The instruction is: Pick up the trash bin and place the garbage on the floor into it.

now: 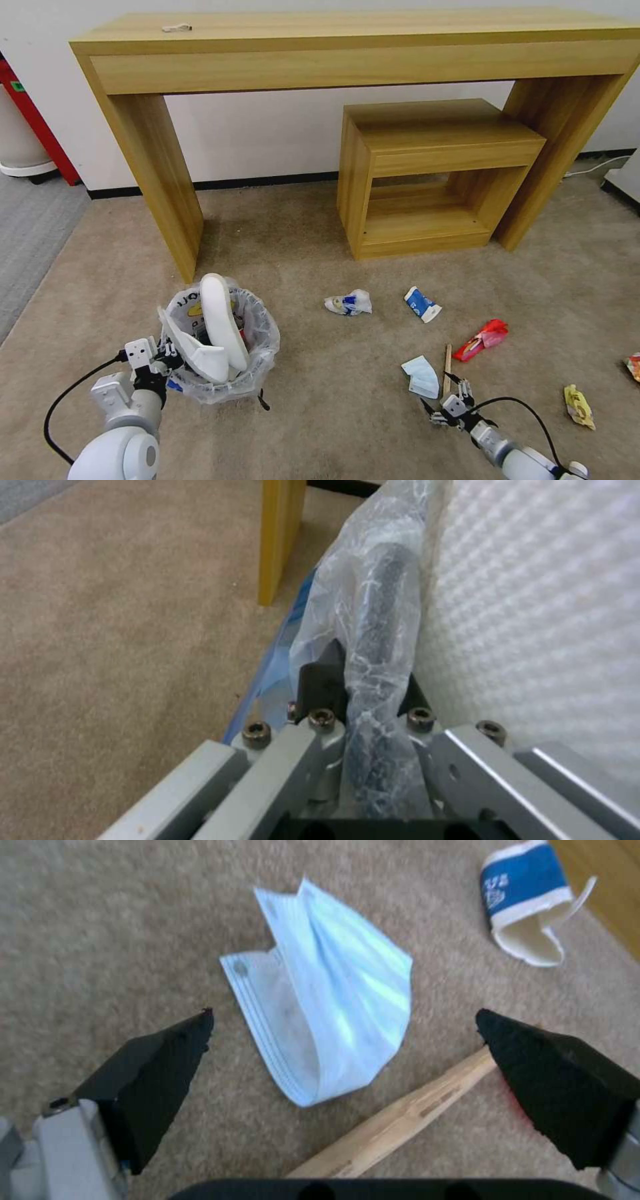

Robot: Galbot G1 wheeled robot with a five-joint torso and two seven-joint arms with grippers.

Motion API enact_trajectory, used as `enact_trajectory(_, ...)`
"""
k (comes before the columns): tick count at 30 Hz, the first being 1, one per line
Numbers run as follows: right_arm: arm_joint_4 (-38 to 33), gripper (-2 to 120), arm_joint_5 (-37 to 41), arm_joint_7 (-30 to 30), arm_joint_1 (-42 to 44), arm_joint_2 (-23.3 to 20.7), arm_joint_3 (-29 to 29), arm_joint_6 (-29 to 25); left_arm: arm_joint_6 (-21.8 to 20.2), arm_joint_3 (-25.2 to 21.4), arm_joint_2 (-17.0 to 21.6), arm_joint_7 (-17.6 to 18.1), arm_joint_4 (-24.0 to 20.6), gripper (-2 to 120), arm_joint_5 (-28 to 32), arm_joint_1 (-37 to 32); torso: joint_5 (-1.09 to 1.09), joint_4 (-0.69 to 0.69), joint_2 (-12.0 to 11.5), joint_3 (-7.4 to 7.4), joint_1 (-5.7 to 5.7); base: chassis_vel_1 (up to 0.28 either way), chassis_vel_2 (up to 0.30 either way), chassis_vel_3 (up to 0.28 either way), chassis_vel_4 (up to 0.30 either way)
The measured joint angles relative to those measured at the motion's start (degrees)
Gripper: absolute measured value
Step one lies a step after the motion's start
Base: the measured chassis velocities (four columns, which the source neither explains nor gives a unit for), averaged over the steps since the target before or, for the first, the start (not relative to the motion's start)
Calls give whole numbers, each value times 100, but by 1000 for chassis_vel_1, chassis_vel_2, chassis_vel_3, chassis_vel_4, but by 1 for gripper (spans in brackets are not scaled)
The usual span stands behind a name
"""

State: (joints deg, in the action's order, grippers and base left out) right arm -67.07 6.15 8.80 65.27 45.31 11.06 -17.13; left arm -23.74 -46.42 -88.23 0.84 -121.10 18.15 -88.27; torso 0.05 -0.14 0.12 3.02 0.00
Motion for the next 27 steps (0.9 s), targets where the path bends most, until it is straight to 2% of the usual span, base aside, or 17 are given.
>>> enact_trajectory(10,570,98,-137,-41,-199,322,-5,-243,15,17,-13,-3,-49,3,0,-32,-1,0,0,0,0,0,0,0,0)
enact_trajectory(13,808,94,-223,-52,-351,469,-10,-377,28,17,-14,-6,-58,3,-1,-43,-1,1,0,0,0,0,0,0,0)
enact_trajectory(21,973,92,-263,-74,-450,575,1,-440,57,14,-13,-13,-92,3,2,-60,-3,-1,0,-1,0,0,0,0,0)
enact_trajectory(25,1115,79,-318,-94,-537,661,43,-542,62,13,-8,-15,-115,3,7,-63,-2,0,0,0,0,0,0,0,0)
enact_trajectory(27,1131,76,-323,-94,-545,674,49,-555,64,13,-8,-15,-114,3,7,-63,-2,-1,0,0,0,0,0,0,0)
